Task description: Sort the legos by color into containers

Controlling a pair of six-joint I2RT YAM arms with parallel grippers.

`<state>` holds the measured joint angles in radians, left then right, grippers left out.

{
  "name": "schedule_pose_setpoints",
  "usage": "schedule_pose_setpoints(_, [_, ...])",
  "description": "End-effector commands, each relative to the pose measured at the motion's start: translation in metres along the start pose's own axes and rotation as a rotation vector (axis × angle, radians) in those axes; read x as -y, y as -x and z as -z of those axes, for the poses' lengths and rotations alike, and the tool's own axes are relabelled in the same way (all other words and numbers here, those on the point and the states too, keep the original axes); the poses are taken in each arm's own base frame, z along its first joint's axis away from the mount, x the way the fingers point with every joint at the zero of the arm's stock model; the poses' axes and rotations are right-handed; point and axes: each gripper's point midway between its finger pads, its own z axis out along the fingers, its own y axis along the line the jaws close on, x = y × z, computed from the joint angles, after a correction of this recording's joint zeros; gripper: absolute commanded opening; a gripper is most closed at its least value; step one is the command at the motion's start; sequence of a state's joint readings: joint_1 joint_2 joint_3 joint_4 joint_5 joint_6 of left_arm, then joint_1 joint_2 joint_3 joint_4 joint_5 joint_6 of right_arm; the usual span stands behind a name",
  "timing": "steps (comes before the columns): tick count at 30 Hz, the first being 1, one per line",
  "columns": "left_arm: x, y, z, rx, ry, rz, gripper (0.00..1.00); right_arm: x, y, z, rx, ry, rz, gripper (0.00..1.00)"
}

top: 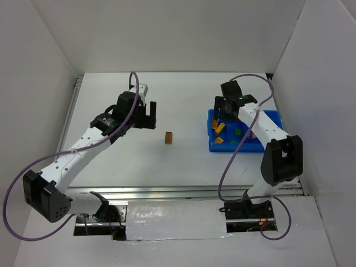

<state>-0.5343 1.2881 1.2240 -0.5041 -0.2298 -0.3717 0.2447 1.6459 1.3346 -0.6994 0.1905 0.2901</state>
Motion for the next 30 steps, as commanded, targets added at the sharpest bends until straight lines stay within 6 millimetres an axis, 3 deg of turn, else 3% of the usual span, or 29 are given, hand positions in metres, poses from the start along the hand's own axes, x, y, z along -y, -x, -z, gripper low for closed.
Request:
schedule_pose_setpoints(1, [0.008, 0.018, -0.001, 0.022, -0.017, 0.052, 0.99, -0.008, 0.036, 0.051, 0.176, 0.037, -0.051, 0.77])
schedule_pose_setpoints(3, [0.014, 0.011, -0.011, -0.027, -0.025, 0.069, 1.0, -0.011, 0.04, 0.07, 0.216, 0.055, -0.091, 0.81])
schedule_pose_setpoints(4, [0.017, 0.013, -0.013, -0.035, -0.031, 0.092, 1.0, -0.011, 0.047, 0.091, 0.276, 0.08, -0.115, 0.99])
schedule_pose_setpoints(6, [0.023, 0.003, -0.028, -0.093, -0.037, 0.112, 1.0, -0.013, 0.043, 0.107, 0.315, 0.124, -0.166, 1.0])
schedule_pose_setpoints(7, [0.026, -0.001, -0.033, -0.115, -0.04, 0.118, 1.0, -0.014, 0.045, 0.128, 0.365, 0.177, -0.187, 1.0])
schedule_pose_setpoints(8, [0.029, 0.001, -0.037, -0.121, -0.04, 0.137, 0.99, -0.015, 0.047, 0.138, 0.397, 0.212, -0.212, 1.0])
schedule_pose_setpoints(9, [0.03, -0.008, -0.05, -0.16, -0.019, 0.138, 0.99, -0.018, 0.038, 0.137, 0.384, 0.243, -0.228, 1.0])
schedule_pose_setpoints(10, [0.034, -0.008, -0.056, -0.175, -0.015, 0.15, 0.99, -0.024, 0.035, 0.152, 0.408, 0.308, -0.236, 1.0])
schedule_pose_setpoints(11, [0.04, -0.022, -0.07, -0.225, -0.002, 0.141, 0.99, -0.027, 0.025, 0.15, 0.387, 0.332, -0.249, 1.0])
schedule_pose_setpoints(13, [0.05, -0.025, -0.084, -0.251, -0.003, 0.147, 0.98, -0.029, 0.015, 0.153, 0.376, 0.364, -0.248, 1.0])
schedule_pose_setpoints(15, [0.057, -0.048, -0.106, -0.32, 0.025, 0.133, 0.95, -0.026, 0.001, 0.143, 0.329, 0.342, -0.246, 1.0])
schedule_pose_setpoints(16, [0.062, -0.047, -0.113, -0.32, 0.032, 0.134, 0.94, -0.026, -0.004, 0.139, 0.308, 0.336, -0.239, 1.0])
schedule_pose_setpoints(17, [0.065, -0.064, -0.127, -0.359, 0.053, 0.119, 0.92, -0.025, -0.008, 0.133, 0.294, 0.327, -0.241, 1.0])
schedule_pose_setpoints(19, [0.069, -0.065, -0.139, -0.361, 0.086, 0.115, 0.91, -0.032, -0.011, 0.133, 0.286, 0.367, -0.232, 1.0])
schedule_pose_setpoints(20, [0.062, -0.081, -0.15, -0.398, 0.147, 0.093, 0.9, -0.036, -0.012, 0.134, 0.282, 0.388, -0.235, 1.0])
schedule_pose_setpoints(21, [0.067, -0.076, -0.154, -0.385, 0.157, 0.093, 0.9, -0.047, -0.016, 0.135, 0.265, 0.442, -0.223, 1.0])
schedule_pose_setpoints(24, [0.064, -0.087, -0.165, -0.413, 0.194, 0.085, 0.89, -0.057, -0.022, 0.132, 0.221, 0.478, -0.199, 1.0])
schedule_pose_setpoints(30, [0.06, -0.109, -0.174, -0.463, 0.221, 0.08, 0.79, -0.062, -0.022, 0.13, 0.225, 0.481, -0.175, 1.0])
